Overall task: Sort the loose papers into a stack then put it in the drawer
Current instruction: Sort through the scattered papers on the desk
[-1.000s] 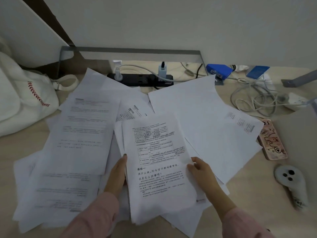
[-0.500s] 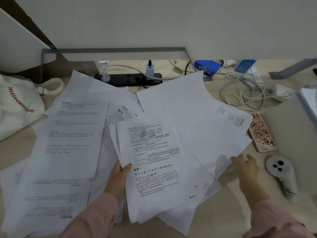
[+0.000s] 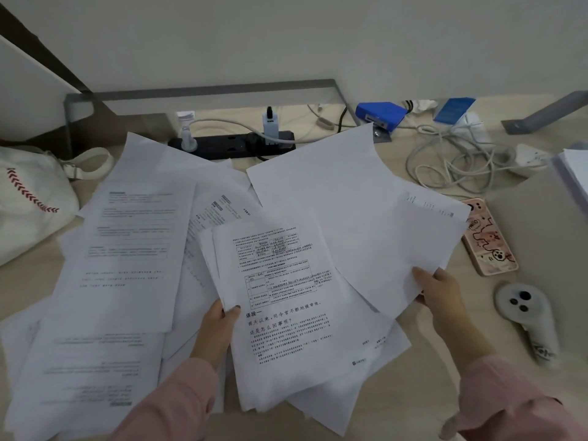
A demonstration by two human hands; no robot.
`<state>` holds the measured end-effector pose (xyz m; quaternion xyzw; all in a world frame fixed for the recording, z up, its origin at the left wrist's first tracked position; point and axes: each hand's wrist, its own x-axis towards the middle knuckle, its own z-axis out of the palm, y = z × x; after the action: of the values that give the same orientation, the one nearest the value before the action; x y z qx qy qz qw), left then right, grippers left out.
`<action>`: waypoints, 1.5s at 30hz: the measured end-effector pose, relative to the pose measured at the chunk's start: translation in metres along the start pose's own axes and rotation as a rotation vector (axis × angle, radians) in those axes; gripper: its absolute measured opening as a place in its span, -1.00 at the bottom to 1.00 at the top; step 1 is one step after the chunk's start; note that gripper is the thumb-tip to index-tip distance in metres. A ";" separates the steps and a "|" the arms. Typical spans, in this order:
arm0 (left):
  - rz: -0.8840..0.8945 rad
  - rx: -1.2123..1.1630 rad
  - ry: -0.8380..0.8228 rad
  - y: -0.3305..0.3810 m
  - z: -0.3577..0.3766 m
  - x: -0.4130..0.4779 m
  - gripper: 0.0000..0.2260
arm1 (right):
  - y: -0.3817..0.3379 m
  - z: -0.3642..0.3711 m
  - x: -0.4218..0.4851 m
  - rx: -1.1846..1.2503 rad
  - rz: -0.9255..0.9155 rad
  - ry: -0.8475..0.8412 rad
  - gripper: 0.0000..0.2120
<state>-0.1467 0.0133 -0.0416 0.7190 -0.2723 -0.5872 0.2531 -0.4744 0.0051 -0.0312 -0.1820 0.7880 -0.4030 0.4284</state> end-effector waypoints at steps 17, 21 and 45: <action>-0.014 -0.050 0.042 0.003 0.005 -0.010 -0.71 | -0.027 0.004 -0.100 -0.427 -0.992 0.010 -0.54; -0.020 -0.084 0.032 0.000 0.005 -0.013 -0.74 | 0.011 0.016 -0.096 -0.574 -1.003 -0.160 -0.59; 0.068 -0.090 -0.006 -0.006 0.011 -0.012 -0.76 | 0.071 0.036 -0.088 -0.897 -1.012 -0.834 -0.46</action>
<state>-0.1590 0.0254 -0.0387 0.6954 -0.2707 -0.5921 0.3042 -0.3909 0.0870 -0.0512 -0.8091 0.4714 -0.0913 0.3388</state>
